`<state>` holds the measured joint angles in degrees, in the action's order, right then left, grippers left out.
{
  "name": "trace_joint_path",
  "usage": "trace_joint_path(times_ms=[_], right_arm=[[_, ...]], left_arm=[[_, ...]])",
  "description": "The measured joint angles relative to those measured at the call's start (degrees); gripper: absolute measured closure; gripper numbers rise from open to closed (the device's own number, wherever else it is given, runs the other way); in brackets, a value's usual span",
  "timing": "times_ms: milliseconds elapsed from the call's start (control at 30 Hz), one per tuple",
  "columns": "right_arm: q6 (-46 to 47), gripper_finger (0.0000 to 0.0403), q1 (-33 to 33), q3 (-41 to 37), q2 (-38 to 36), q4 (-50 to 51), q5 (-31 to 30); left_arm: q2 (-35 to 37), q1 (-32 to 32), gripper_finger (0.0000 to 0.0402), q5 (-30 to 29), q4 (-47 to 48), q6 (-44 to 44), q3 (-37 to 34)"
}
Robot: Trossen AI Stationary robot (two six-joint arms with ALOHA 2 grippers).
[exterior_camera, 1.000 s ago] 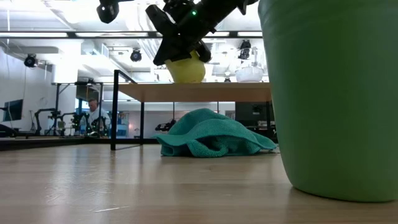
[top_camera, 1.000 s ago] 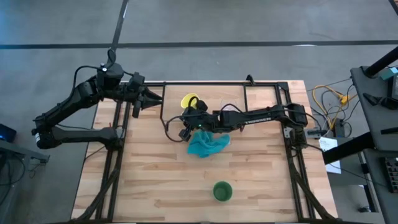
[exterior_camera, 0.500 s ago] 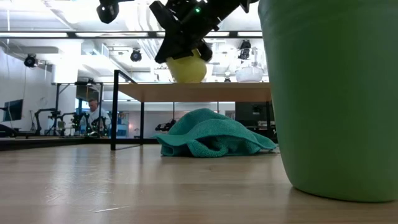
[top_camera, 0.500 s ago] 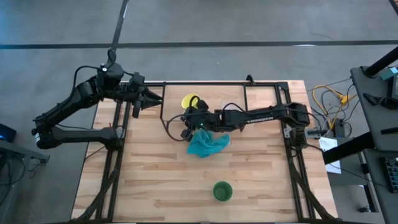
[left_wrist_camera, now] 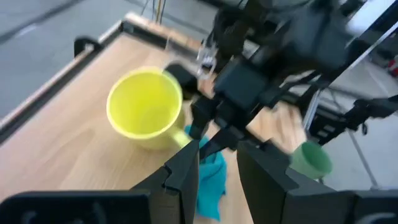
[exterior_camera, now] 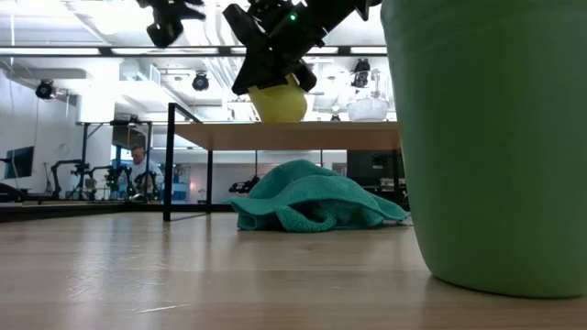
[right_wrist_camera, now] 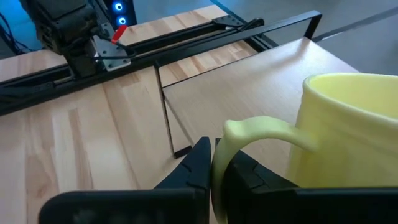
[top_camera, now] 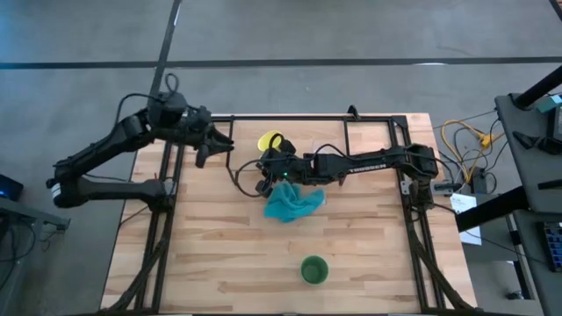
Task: Stack small to large cups/mugs on shelf
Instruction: Put the yellow cup on the shelf
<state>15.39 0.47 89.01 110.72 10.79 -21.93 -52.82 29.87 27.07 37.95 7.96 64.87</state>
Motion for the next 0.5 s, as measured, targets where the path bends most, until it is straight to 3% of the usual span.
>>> trace_joint_path(times_ms=[500], right_arm=[[0.67, 0.0390, 0.02, 0.00, -0.07, 0.00, -0.11]], left_arm=[[-10.30, 0.00, 0.0306, 2.96, -10.93, -2.90, -1.45]])
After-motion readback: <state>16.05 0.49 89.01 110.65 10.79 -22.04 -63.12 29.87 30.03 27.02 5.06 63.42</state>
